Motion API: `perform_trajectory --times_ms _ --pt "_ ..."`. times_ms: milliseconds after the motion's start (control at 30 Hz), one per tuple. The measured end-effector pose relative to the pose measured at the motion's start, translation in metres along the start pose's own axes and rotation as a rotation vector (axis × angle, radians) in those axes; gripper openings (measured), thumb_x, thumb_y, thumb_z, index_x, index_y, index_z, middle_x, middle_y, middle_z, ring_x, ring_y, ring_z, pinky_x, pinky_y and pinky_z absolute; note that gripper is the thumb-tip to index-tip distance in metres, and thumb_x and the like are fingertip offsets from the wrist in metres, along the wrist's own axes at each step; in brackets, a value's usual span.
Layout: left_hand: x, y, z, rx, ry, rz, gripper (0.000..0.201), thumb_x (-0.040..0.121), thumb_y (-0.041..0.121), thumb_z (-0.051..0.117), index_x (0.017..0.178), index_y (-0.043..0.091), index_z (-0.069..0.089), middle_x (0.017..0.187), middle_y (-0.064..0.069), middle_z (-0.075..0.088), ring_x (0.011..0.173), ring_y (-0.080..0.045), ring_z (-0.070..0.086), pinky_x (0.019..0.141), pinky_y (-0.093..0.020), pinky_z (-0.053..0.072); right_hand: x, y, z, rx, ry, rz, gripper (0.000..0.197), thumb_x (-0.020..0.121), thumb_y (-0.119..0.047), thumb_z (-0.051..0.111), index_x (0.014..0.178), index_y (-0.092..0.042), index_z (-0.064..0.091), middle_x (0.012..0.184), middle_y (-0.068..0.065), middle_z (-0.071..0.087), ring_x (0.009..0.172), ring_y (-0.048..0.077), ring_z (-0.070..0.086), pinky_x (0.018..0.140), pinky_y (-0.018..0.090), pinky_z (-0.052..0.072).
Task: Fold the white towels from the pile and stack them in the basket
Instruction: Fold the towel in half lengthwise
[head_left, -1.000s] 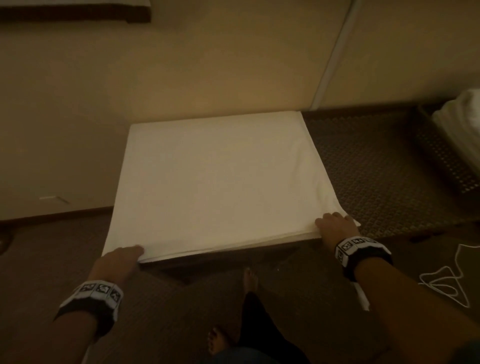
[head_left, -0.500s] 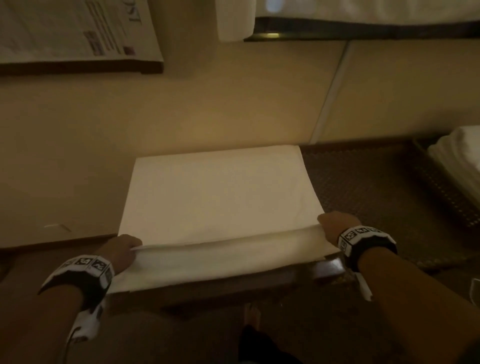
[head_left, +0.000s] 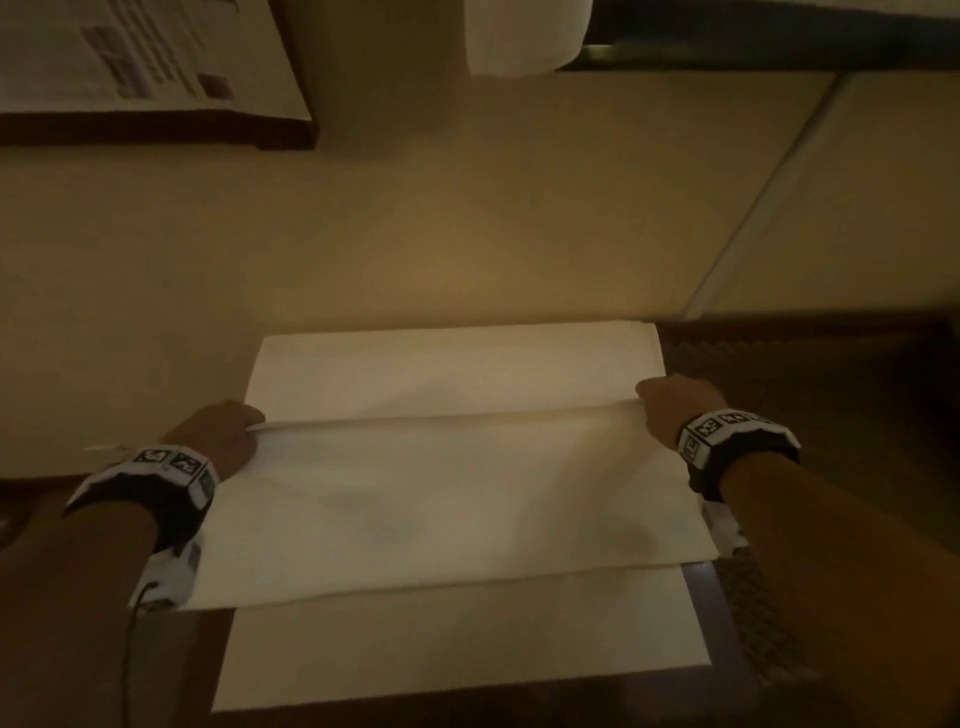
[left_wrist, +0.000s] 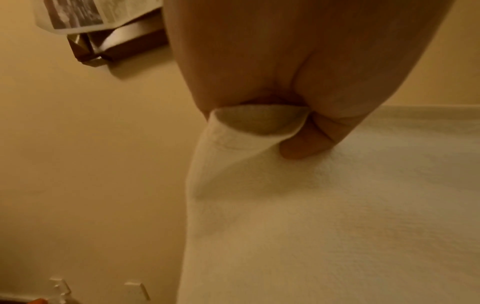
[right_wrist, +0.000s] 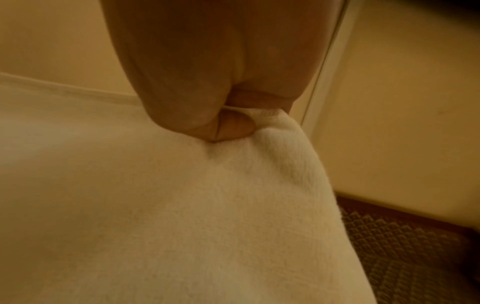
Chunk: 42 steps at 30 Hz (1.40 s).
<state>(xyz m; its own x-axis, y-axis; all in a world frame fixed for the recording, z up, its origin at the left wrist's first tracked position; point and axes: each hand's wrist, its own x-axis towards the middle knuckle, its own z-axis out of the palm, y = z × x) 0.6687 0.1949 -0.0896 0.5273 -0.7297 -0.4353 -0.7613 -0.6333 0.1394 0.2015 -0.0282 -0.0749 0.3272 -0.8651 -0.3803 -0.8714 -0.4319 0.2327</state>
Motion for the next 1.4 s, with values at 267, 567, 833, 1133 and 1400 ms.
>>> perform_trajectory --times_ms 267,567,833,1133,1400 --pt "-0.017 0.038 0.079 0.197 0.122 0.085 0.077 0.091 0.053 0.041 0.157 0.031 0.006 0.165 -0.004 0.005 0.150 -0.031 0.009 0.118 -0.049 0.012 0.017 -0.034 0.052 0.107 0.168 -0.024 0.054 0.093 -0.033 0.045 0.145 -0.023 0.035 0.155 0.007 0.027 0.138 0.031 0.028 0.110 0.051 0.024" --pt "-0.090 0.016 0.161 0.117 0.079 0.134 0.072 0.087 0.067 0.003 0.153 0.042 -0.011 0.165 0.002 -0.012 0.151 -0.029 -0.004 0.119 -0.054 0.005 -0.067 -0.087 0.140 0.293 0.027 -0.095 0.069 0.094 -0.065 0.006 0.151 -0.035 -0.018 0.160 0.002 -0.024 0.147 0.030 -0.018 0.118 0.056 -0.002" --pt "-0.153 -0.005 0.175 0.165 0.056 0.186 0.078 0.083 0.070 0.021 0.152 0.033 0.025 0.157 -0.010 0.026 0.142 -0.038 0.025 0.113 -0.063 0.022 -0.152 -0.103 0.166 0.298 0.061 -0.084 0.070 0.094 -0.064 0.014 0.153 -0.032 -0.007 0.162 0.005 -0.013 0.149 0.032 -0.007 0.118 0.057 0.005" --pt "-0.136 -0.010 0.183 0.231 0.084 0.305 0.083 0.076 0.086 0.004 0.148 0.052 -0.017 0.163 0.007 -0.017 0.151 -0.030 -0.005 0.116 -0.063 0.010 -0.107 -0.017 0.168 0.322 -0.054 0.147 0.080 0.089 -0.073 0.010 0.154 -0.029 -0.007 0.163 0.001 -0.015 0.150 0.023 -0.011 0.120 0.049 0.001" --pt "-0.137 0.006 0.182 0.264 0.088 0.344 0.088 0.073 0.090 0.003 0.149 0.050 -0.016 0.164 0.004 -0.017 0.150 -0.032 -0.004 0.115 -0.063 0.010 -0.148 -0.106 0.157 0.334 0.079 -0.110 0.073 0.092 -0.067 0.016 0.154 -0.032 -0.002 0.162 0.004 -0.014 0.149 0.028 -0.009 0.118 0.055 0.003"
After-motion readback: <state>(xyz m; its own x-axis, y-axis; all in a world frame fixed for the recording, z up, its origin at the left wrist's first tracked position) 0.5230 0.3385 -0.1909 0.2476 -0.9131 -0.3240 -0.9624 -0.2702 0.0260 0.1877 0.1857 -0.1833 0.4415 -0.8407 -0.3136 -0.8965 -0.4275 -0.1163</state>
